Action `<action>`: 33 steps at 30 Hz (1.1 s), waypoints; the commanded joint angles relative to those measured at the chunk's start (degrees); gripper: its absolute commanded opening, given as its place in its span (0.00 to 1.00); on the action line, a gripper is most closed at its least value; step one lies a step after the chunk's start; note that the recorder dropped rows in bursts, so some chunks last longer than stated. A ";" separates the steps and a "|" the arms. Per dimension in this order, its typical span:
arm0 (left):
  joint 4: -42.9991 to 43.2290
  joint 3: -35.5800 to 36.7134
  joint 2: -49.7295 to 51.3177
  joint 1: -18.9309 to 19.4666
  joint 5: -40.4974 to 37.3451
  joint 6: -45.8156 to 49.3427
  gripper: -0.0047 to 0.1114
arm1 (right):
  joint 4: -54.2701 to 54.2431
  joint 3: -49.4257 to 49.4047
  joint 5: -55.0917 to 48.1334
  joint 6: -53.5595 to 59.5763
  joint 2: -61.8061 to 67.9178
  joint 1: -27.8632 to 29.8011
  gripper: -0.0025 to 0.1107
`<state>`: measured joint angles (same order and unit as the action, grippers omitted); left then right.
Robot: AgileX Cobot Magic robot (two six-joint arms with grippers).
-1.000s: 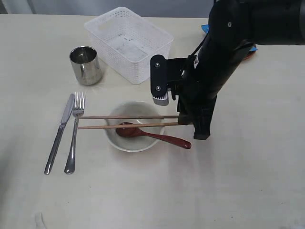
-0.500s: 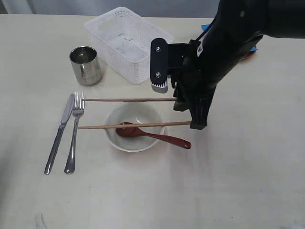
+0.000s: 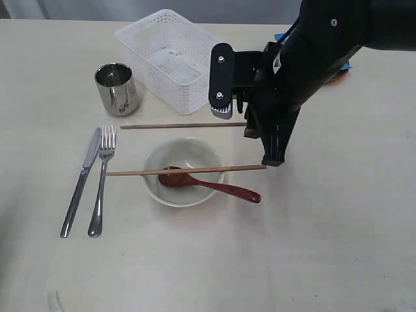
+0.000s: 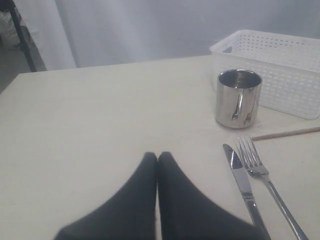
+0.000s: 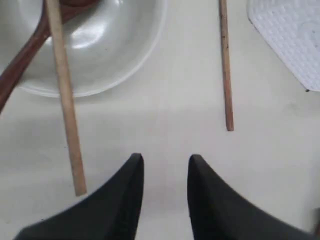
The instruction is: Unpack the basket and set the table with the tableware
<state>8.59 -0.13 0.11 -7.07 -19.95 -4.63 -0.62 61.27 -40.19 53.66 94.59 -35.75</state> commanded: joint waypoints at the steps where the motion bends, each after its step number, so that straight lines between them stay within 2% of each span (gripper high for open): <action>1: -0.25 0.13 -0.11 -0.29 0.03 -0.13 0.04 | 4.22 -0.05 2.79 -4.52 -0.38 0.30 0.29; 6: -0.25 0.13 -0.11 -0.29 0.03 -0.13 0.04 | 10.26 -0.05 3.95 -11.86 -0.38 1.71 0.29; 12: -0.25 0.13 -0.11 -0.29 0.03 -0.13 0.04 | 8.90 -0.05 7.75 -21.22 -0.38 11.81 0.29; 16: -0.25 0.13 -0.11 -0.29 0.03 -0.13 0.04 | 3.08 -0.05 11.27 -21.94 -0.26 17.00 0.29; 19: -0.25 0.13 -0.11 -0.29 0.03 -0.13 0.04 | 1.56 -0.05 12.72 -18.26 0.61 16.77 0.29; 23: -0.25 0.13 -0.11 -0.29 0.03 -0.13 0.04 | 1.11 1.88 12.85 -16.36 3.88 13.76 0.29; 29: -0.25 0.13 -0.11 -0.29 0.03 -0.13 0.04 | -0.88 15.34 1.29 -21.25 13.29 12.84 0.29; 33: -0.25 0.13 -0.11 -0.29 0.03 -0.13 0.04 | -6.96 25.91 -9.77 -12.10 21.01 12.84 0.29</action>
<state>8.59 -0.13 0.11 -7.07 -19.95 -4.63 -3.47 81.93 -42.59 35.57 111.39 -22.97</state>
